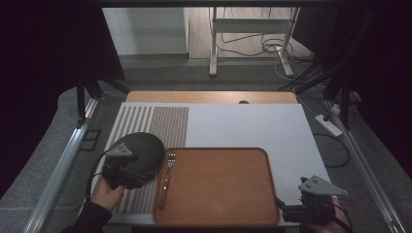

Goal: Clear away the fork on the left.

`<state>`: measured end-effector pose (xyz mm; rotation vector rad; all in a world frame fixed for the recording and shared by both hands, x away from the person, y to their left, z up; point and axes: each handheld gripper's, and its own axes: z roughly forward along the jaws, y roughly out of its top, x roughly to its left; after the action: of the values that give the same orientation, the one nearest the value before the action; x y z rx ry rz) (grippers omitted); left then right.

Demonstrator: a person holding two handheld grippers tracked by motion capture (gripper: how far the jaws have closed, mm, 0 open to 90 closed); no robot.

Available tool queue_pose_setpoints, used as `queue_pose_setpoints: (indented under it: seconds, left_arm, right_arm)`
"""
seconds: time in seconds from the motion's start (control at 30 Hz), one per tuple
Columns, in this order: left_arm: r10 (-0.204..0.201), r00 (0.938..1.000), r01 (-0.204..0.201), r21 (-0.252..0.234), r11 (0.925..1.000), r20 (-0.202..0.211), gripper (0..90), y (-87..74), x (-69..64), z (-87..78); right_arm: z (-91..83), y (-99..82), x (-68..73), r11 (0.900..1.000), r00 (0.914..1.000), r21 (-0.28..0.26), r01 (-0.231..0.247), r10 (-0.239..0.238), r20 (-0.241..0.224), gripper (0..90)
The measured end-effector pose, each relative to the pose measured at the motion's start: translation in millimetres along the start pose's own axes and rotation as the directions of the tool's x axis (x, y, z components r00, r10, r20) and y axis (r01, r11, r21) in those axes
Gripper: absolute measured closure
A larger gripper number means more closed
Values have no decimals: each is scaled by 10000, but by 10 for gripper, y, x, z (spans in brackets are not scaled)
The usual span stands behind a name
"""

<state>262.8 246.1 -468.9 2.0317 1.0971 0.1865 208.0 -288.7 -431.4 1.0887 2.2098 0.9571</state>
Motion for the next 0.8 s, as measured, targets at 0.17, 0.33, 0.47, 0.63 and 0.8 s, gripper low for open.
queue_pose_setpoints:
  seconds: [0.17,0.33,0.47,0.63,0.8]
  left_arm:
    - [-308,9995,307,-152,9994,-67,0,-120,-11,-125]
    - [-347,9993,346,-94,9994,-144,0,-219,-48,-212]
    - [-403,9988,398,-183,9990,-277,0,-284,-72,-289]
    - [-568,9979,559,-271,9981,-311,0,-363,-80,-371]
    - [-687,9966,678,-207,9975,-454,0,-437,-100,-437]
  right_arm:
    - [0,0,0,10000,10000,2,-8,8,-1,0]
    - [2,0,-3,10000,10000,9,-49,49,11,0]
    - [0,-1,-2,10000,10000,4,-55,55,17,0]
    - [0,0,-5,10000,10000,16,-62,62,16,0]
    - [3,1,-5,10000,10000,29,-49,49,22,0]
